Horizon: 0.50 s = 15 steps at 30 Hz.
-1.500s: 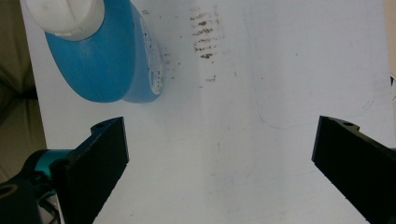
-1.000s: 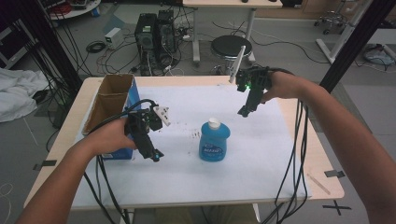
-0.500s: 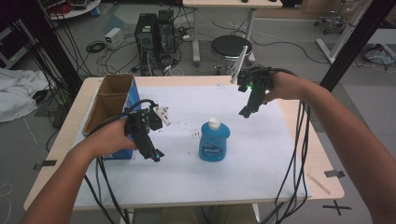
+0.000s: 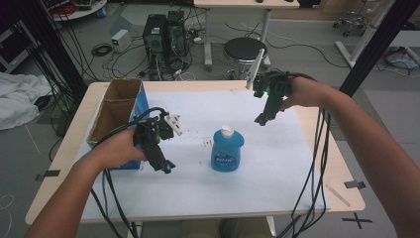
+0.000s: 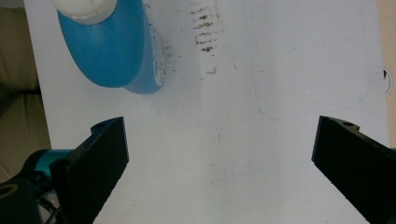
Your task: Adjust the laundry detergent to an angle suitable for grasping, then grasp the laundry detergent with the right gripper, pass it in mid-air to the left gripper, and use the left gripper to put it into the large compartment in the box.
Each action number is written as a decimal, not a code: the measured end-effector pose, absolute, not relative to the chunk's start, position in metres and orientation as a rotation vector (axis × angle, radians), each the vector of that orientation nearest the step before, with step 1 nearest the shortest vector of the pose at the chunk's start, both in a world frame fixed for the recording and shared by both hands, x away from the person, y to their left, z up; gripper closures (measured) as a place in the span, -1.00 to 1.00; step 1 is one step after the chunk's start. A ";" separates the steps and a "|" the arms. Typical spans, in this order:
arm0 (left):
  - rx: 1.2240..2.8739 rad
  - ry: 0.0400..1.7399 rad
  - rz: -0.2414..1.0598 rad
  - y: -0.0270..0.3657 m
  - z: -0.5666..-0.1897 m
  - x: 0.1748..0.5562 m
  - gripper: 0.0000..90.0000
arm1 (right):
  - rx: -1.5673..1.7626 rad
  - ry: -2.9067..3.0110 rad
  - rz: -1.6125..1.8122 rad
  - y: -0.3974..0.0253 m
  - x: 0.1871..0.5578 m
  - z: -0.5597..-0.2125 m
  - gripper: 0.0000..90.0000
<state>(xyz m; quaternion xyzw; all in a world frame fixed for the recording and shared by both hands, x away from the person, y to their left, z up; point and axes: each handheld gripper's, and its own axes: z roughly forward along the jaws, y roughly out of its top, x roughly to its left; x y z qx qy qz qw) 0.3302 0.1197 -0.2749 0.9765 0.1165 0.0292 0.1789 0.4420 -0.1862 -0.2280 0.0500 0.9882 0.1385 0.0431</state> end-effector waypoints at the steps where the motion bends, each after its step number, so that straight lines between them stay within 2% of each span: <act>1: 2.760 0.329 0.083 0.119 -0.275 0.330 -0.87 | 0.148 3.021 0.423 -0.187 0.442 -0.228 -0.94; 15: 2.764 0.309 0.084 0.116 -0.274 0.331 -0.87 | 0.166 3.021 0.411 -0.196 0.434 -0.230 -0.94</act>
